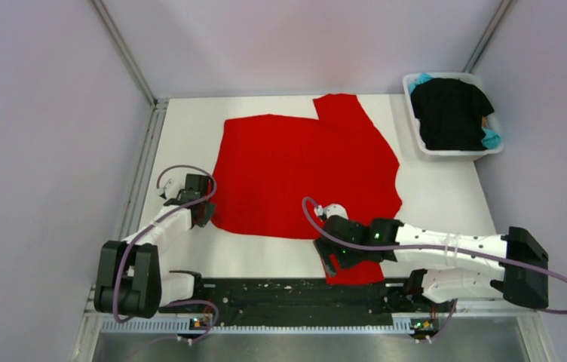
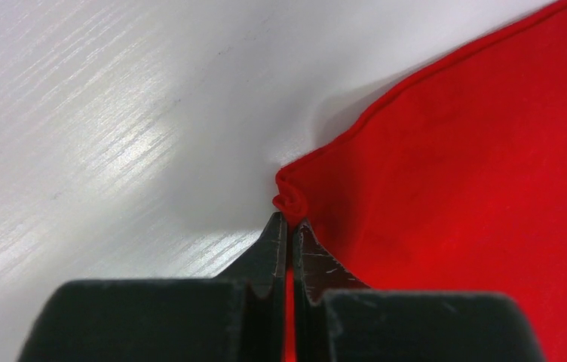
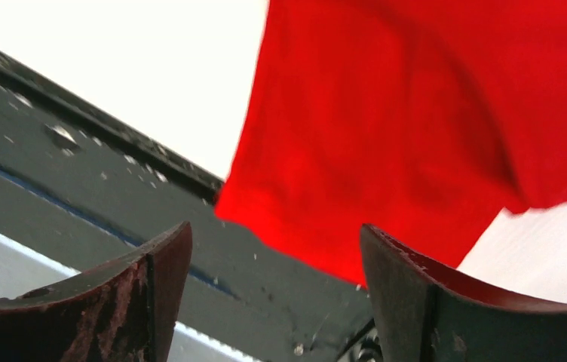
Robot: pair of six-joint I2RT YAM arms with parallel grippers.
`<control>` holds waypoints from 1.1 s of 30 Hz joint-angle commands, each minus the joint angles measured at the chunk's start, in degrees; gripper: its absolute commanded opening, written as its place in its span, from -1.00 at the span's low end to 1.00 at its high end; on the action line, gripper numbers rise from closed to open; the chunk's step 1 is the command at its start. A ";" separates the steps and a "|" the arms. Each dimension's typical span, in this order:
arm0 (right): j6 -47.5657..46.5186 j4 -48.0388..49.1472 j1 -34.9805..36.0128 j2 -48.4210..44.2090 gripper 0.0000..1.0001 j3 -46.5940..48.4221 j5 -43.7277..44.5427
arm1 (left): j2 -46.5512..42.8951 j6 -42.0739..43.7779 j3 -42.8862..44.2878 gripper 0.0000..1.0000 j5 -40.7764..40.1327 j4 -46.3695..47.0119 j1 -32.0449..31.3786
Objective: Fold and stack the t-shirts
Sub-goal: Grab the side of the flattened tshirt closest away from the robot with both arms
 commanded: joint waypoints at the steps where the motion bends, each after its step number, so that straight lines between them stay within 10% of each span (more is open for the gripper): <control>1: 10.68 -8.61 4.40 1.27 0.55 -2.69 -0.36 | -0.81 -0.84 -1.83 -1.00 2.33 -1.77 -0.09; 16: 21.82 -2.88 4.48 4.33 0.14 -12.06 4.88 | -1.28 -0.38 -3.04 -1.00 3.39 -0.59 -0.09; 23: 20.76 -1.84 4.26 7.31 -0.51 -10.12 8.71 | -2.02 -0.39 -3.79 -1.00 3.69 -1.12 -0.11; 33: 16.65 3.47 -2.04 4.47 -0.53 -12.45 8.16 | -2.56 -0.15 -3.39 -1.00 4.19 -1.20 -0.09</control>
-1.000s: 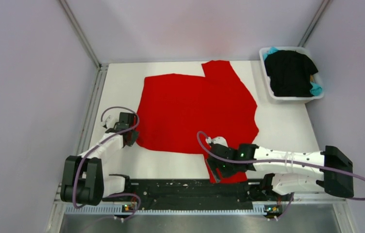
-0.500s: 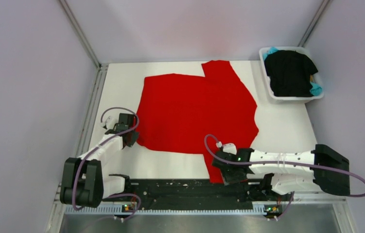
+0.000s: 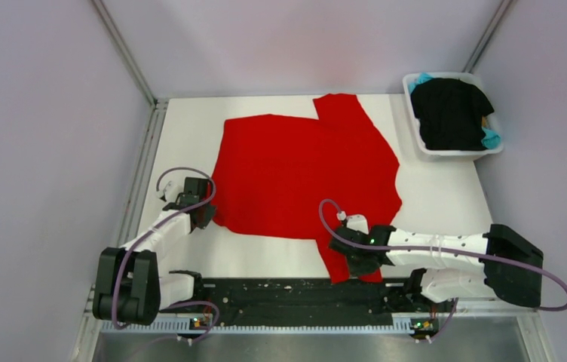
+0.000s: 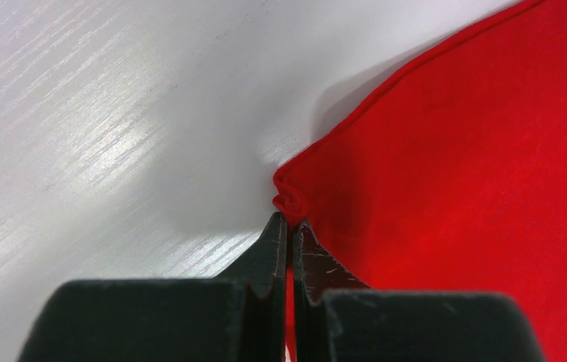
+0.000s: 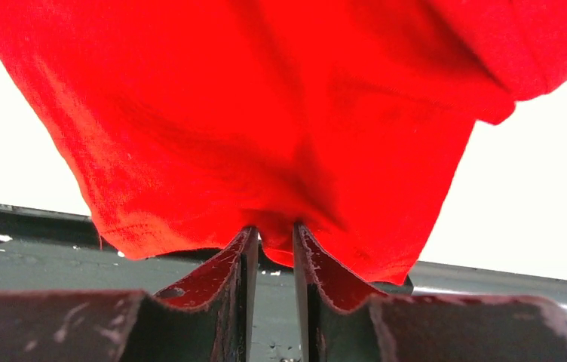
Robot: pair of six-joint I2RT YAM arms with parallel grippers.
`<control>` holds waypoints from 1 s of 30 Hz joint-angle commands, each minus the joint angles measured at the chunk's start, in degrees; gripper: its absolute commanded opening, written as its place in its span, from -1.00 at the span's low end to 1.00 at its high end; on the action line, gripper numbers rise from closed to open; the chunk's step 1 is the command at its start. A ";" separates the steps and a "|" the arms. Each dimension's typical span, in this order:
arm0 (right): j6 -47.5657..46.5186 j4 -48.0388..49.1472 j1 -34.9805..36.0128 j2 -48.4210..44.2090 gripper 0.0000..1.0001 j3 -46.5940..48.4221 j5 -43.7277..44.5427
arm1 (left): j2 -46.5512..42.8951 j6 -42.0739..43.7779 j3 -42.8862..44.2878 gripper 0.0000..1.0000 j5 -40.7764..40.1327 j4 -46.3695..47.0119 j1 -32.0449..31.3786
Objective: Fold and stack the t-shirts
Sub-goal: Grab the side of the flattened tshirt closest away from the robot with both arms, then fold the flattened tshirt in 1/3 of the way
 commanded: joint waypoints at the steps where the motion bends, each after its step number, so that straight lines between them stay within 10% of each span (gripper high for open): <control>1: -3.60 6.54 -2.98 0.17 -0.55 -2.08 5.30 | -0.04 0.17 -1.10 -1.00 2.67 -2.60 -0.09; 5: -5.49 6.60 -3.02 0.77 -1.00 -1.57 3.87 | -0.46 0.17 -0.65 -1.00 2.65 -3.59 -0.09; 16: -10.93 -0.40 -0.61 -13.52 -1.00 -1.32 -18.21 | -9.61 -1.13 -3.56 -1.00 3.18 -10.98 -0.09; 30: -6.92 -6.77 3.80 -21.69 -1.00 3.60 -12.39 | -26.09 -1.16 -6.76 -1.00 4.86 -15.74 -0.09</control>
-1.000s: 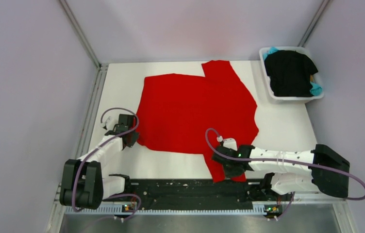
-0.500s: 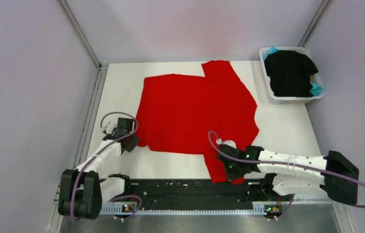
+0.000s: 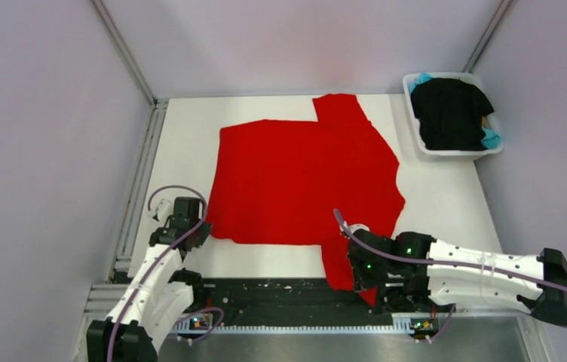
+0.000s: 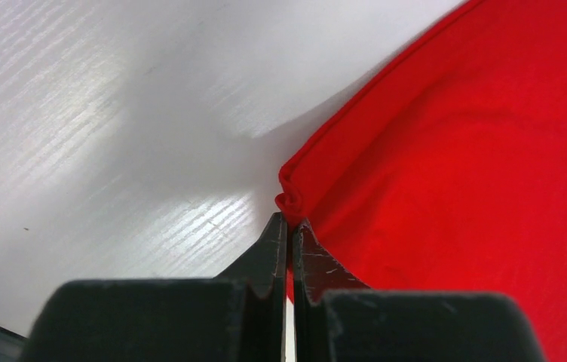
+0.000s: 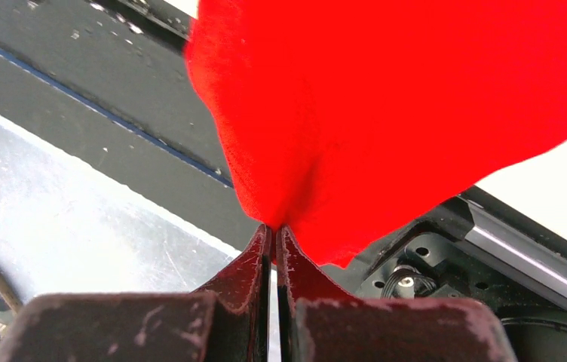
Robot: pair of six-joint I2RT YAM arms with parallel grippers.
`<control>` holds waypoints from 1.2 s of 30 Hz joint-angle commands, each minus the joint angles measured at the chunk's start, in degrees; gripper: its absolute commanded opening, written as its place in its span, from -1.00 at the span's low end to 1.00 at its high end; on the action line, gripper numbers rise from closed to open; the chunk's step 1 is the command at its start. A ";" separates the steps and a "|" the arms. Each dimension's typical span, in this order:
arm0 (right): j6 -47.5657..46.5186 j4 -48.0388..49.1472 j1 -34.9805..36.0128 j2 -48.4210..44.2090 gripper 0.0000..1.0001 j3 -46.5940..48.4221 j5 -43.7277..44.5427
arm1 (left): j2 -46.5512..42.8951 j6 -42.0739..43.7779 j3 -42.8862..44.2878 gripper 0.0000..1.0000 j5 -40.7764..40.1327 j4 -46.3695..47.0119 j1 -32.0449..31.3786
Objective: Fold and stack the t-shirts
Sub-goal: Fold the flattened tshirt in 1/3 of the way
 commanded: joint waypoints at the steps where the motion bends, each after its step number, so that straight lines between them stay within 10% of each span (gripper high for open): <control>1: 0.53 -2.50 0.61 -1.43 -1.00 6.44 6.24 | -2.35 0.43 -0.29 -1.00 2.29 0.72 -0.13; 18: -9.96 5.35 -14.40 11.10 -1.00 19.73 40.26 | 12.49 -0.32 12.78 -1.00 -2.36 9.58 -0.09; 36: -31.85 26.07 -35.29 16.85 -1.00 22.03 27.93 | 35.69 1.88 28.61 -1.00 -1.84 15.64 0.00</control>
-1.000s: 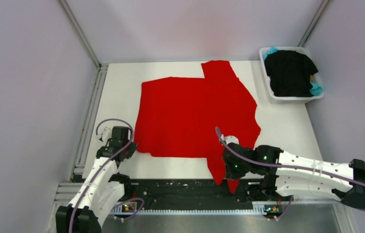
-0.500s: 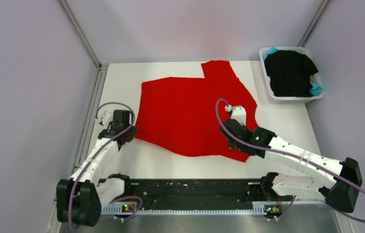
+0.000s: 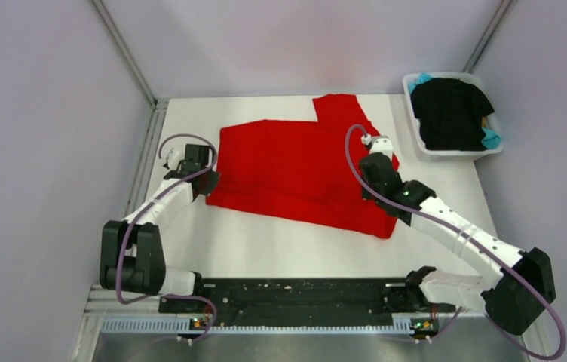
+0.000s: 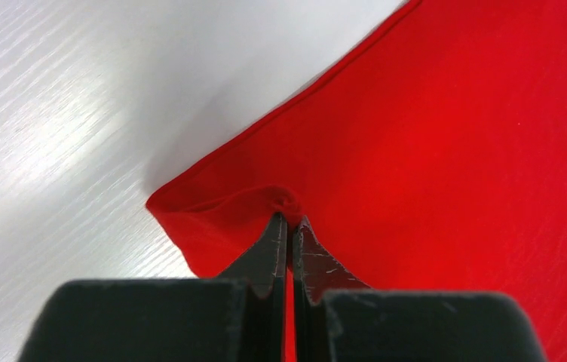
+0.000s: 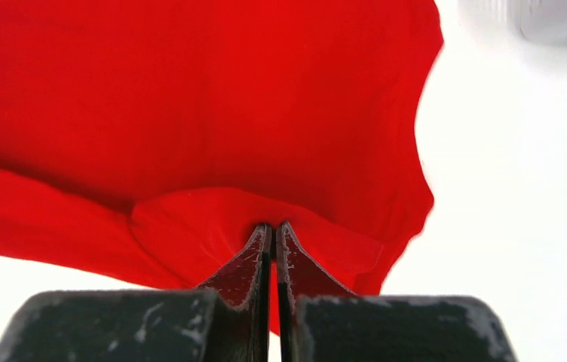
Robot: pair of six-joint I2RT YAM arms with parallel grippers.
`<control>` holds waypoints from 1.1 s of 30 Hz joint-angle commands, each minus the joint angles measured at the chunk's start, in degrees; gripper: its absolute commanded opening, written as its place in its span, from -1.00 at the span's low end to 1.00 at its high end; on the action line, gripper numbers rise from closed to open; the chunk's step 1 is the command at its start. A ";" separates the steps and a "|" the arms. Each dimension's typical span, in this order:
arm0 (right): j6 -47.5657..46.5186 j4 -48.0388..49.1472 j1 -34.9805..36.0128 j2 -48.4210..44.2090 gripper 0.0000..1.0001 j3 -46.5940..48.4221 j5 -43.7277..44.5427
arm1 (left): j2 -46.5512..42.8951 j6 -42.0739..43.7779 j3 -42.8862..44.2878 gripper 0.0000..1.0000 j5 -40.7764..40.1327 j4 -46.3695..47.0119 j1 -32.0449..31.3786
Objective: Fold and stack the t-shirts
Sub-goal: Fold the flattened tshirt in 1/3 of the way
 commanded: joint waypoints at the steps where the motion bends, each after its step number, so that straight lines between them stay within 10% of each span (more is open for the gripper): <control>1: -7.43 6.16 -2.24 3.66 -1.00 4.90 -3.55 | 3.00 1.07 4.73 -1.00 -1.25 1.26 0.06; 22: -16.61 9.95 -8.96 20.48 -1.00 15.91 -6.40 | 9.58 1.47 9.12 -0.97 -4.42 1.35 2.20; 30: -19.76 9.73 -11.37 37.30 -0.91 29.02 -6.01 | 11.68 4.45 13.55 0.79 -4.05 -1.64 3.49; 33: -20.58 3.96 -12.19 44.53 -0.66 38.91 -2.61 | 9.24 6.90 14.50 0.98 -3.01 -4.28 3.49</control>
